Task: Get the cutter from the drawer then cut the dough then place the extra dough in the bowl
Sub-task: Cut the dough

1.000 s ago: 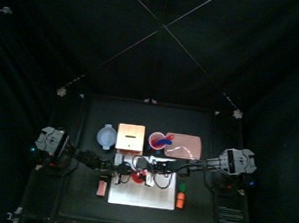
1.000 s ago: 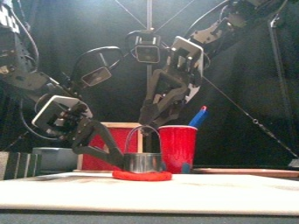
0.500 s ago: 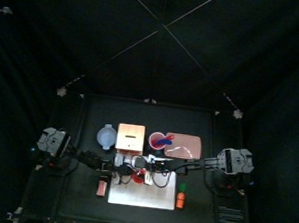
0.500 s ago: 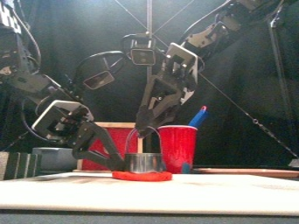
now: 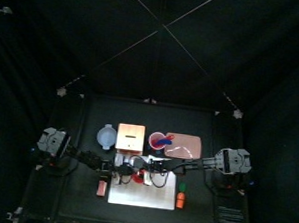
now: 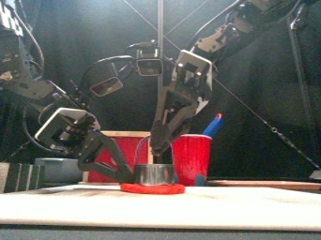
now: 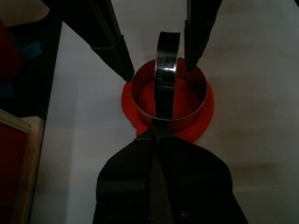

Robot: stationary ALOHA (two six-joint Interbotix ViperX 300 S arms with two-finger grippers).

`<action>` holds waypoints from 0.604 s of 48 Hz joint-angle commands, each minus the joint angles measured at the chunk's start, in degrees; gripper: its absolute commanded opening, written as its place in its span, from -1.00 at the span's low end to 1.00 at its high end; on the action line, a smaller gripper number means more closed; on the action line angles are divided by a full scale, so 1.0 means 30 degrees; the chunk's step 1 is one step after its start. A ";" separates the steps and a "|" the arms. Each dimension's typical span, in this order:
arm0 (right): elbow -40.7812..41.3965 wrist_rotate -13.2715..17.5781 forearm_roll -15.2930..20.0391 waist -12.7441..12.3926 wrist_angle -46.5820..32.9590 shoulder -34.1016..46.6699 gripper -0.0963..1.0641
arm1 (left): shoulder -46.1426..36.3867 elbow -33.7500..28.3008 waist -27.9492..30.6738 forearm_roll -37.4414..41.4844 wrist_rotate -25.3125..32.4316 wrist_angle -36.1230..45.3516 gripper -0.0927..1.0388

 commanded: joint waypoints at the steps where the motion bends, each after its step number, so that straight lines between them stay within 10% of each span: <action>1: -0.0498 0.0029 0.0176 -0.0029 -0.0029 -0.0234 0.52 | -0.0088 -0.0234 0.0000 0.0000 0.0000 -0.0029 0.07; 29: -0.1084 0.0029 0.0293 0.0000 0.0762 -0.0615 0.12 | 0.0000 -0.0176 0.0000 -0.0117 -0.0029 0.0000 0.07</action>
